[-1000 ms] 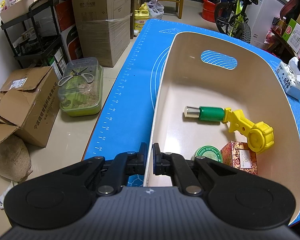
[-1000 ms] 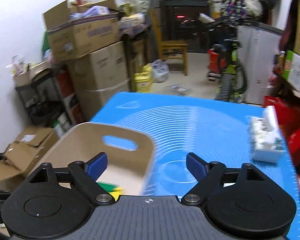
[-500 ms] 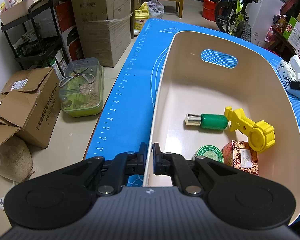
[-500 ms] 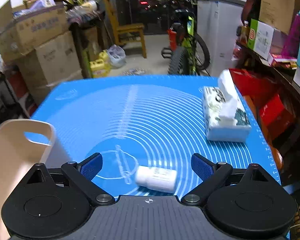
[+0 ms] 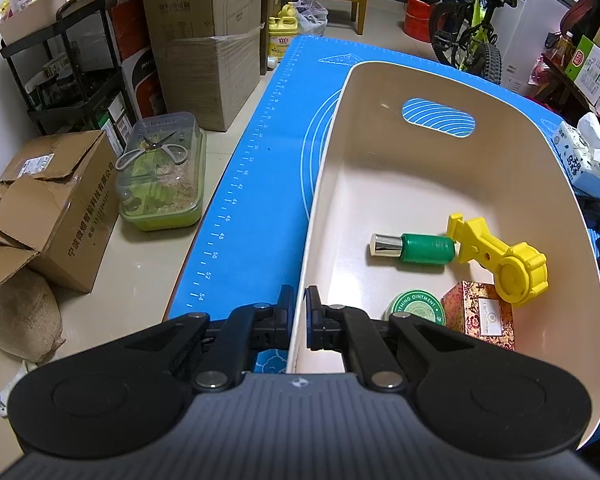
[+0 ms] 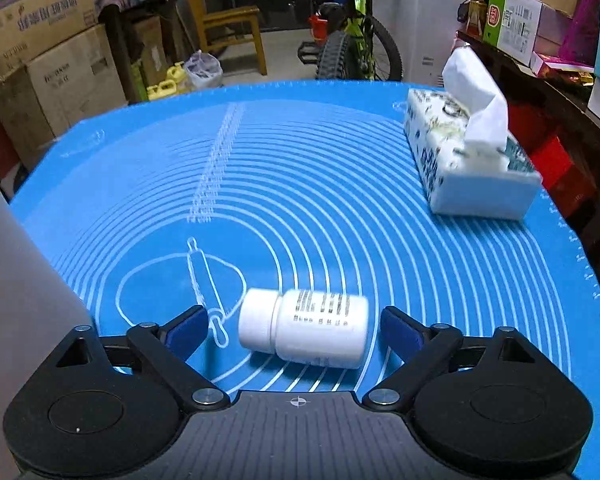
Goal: Organize rigid objects
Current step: 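Reach the right gripper to the white pill bottle and grasp it, then carry the white pill bottle into the beige bin and release it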
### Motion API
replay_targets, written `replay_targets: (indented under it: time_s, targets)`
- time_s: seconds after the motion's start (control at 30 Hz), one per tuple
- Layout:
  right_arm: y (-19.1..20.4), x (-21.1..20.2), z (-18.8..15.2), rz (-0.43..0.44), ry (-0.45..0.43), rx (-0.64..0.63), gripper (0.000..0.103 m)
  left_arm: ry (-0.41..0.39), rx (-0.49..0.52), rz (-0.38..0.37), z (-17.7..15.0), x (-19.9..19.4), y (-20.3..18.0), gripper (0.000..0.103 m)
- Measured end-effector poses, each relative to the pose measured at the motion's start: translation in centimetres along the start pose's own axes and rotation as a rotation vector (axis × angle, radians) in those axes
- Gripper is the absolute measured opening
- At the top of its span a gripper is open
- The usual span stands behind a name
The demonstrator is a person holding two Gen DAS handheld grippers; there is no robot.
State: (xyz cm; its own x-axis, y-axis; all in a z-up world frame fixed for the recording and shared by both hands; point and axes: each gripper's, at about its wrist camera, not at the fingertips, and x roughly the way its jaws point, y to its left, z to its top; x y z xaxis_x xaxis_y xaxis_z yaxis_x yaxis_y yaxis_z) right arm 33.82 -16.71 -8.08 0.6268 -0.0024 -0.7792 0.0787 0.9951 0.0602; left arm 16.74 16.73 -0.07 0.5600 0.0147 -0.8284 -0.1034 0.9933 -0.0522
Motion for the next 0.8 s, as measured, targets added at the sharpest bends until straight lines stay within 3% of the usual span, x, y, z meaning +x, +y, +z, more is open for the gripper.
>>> replay_targets:
  time_s: [0.17, 0.43, 0.8]
  targets:
    - [0.5, -0.2, -0.6, -0.037, -0.029, -0.026, 0.066, 0.000, 0.000, 0.000, 0.0, 0.0, 0.1, 0.007]
    - [-0.3, -1.7, -1.2, -0.042, -0.056, -0.043, 0.066, 0.000, -0.003, 0.000, 0.0, 0.0, -0.1, 0.007]
    - [-0.1, -7.4, -0.6, -0.015, -0.139, -0.094, 0.066, 0.002, -0.013, -0.005, 0.0, 0.0, -0.1, 0.007]
